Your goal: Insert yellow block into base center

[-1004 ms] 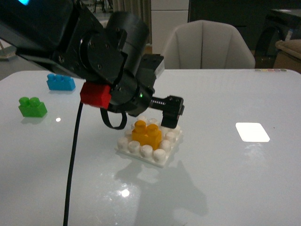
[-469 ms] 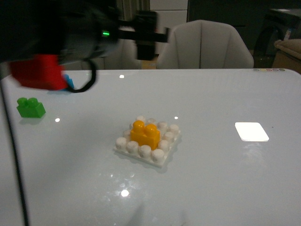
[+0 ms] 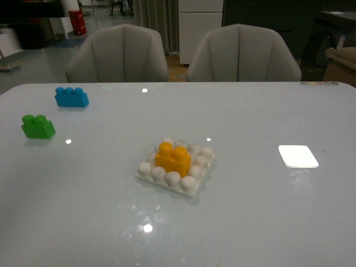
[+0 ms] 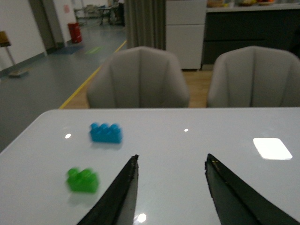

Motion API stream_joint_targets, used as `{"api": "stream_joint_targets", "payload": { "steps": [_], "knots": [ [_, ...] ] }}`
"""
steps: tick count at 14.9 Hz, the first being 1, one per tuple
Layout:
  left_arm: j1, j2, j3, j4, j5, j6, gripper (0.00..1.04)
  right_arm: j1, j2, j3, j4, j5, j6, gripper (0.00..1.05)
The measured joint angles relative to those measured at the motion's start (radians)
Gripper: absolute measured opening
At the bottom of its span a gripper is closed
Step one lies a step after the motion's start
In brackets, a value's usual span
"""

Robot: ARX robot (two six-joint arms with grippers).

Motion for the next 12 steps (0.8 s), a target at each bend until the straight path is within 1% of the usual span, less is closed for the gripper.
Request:
{"api": "stream_joint_targets", "payload": {
  "steps": [2,4,6,7,8,9,12],
  "knots": [
    [0.035,-0.145,-0.099,-0.095,0.030,-0.001,0.35,0.000,0.000,0.000,0.000,0.000,0.000,0.98],
    [0.048,-0.277,-0.192,-0.158,0.063,0.000,0.26,0.000,0.000,0.000,0.000,0.000,0.000,0.98],
    [0.056,-0.375,-0.254,-0.163,0.089,0.000,0.17,0.000,0.000,0.000,0.000,0.000,0.000,0.98],
    [0.103,-0.536,-0.337,-0.141,0.138,-0.002,0.02,0.000,0.000,0.000,0.000,0.000,0.000,0.98],
    [0.195,-0.668,-0.444,-0.187,0.246,-0.002,0.02,0.000,0.000,0.000,0.000,0.000,0.000,0.98],
    [0.226,-0.770,-0.499,-0.249,0.267,-0.003,0.02,0.000,0.000,0.000,0.000,0.000,0.000,0.98],
    [0.226,-0.866,-0.523,-0.310,0.267,-0.003,0.02,0.000,0.000,0.000,0.000,0.000,0.000,0.98]
  ]
}}
